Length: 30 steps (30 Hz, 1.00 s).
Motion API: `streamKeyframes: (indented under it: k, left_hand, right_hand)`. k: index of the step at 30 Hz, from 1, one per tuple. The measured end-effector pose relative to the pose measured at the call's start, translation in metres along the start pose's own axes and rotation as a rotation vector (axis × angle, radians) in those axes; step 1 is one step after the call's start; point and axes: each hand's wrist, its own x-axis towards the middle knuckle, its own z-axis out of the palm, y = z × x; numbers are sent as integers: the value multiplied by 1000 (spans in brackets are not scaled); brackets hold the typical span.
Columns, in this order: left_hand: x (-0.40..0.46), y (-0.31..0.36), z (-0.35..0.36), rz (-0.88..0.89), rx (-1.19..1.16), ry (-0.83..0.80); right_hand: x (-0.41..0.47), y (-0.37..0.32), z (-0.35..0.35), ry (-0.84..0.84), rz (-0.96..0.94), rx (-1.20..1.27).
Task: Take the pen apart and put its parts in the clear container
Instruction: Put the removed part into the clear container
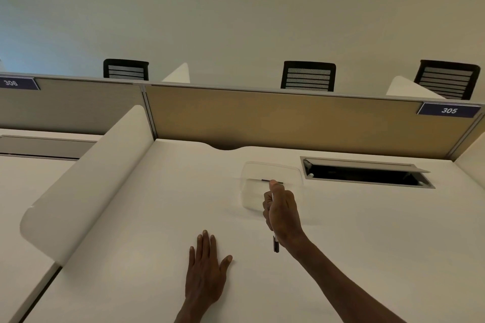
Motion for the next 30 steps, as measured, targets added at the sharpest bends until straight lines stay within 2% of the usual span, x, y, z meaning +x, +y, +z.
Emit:
streamKeyframes:
  k: [9,16,30]
  left_hand:
    - [-1,0,-1,4,-17,18]
    - [-1,0,-1,4,-18,18]
    - [-1,-1,2,9,-17,34]
  right_hand:
    - [-2,2,2,-9,14,-50]
    - [-4,4,9,8,-194,-313]
    - [-7,15,10,40,-342,-402]
